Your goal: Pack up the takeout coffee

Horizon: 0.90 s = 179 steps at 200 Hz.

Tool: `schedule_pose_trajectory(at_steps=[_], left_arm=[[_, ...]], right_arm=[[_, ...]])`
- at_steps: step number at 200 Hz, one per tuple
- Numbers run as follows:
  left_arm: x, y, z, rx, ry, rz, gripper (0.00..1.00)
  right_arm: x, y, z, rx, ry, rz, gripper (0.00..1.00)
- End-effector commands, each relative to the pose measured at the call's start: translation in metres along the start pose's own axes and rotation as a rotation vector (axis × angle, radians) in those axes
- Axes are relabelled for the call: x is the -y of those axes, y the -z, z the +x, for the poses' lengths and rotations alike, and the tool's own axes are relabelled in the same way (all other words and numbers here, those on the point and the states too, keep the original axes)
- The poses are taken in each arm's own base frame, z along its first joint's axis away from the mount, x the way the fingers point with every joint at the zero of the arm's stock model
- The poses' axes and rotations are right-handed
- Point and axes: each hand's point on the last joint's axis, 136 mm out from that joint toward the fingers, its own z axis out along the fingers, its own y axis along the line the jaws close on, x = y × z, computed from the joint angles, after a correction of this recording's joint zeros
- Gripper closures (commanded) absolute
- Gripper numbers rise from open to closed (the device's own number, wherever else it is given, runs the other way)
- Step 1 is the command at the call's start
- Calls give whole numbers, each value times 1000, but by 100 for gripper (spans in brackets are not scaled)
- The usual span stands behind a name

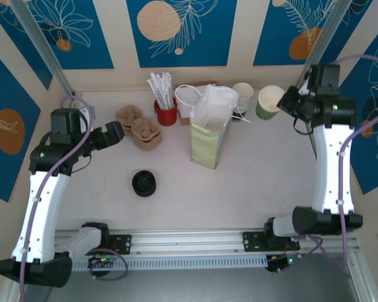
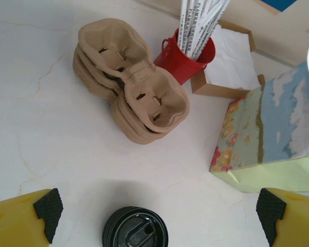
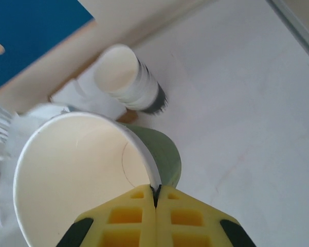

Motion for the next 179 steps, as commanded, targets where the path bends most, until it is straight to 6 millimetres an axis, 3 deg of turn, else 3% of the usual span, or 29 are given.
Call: schedule_pose_trajectory(at_steps=[1,29,54,80,122,179], left_arm=[[10,-2,3,19,-27,63,2],[7,-12,15,-26,-18,57,3],[2,-15,23,-31,-34,28,3],[-2,-23,36,-64,-54,-12,3],[-1,-38,61,-130,-60,-46,3],[-11,-51,100,-234,-66,-107,3]], right_arm=[[18,18,30,-6,-2,14,100],[44,22,77,-68,-48,63,100],[53,23,111,-113,-56,53,100],[44,22,144,-144,-48,-46,100],[8,2,207,-281,58,-223,100],[-28,-17,259,-258,192,-284,100]])
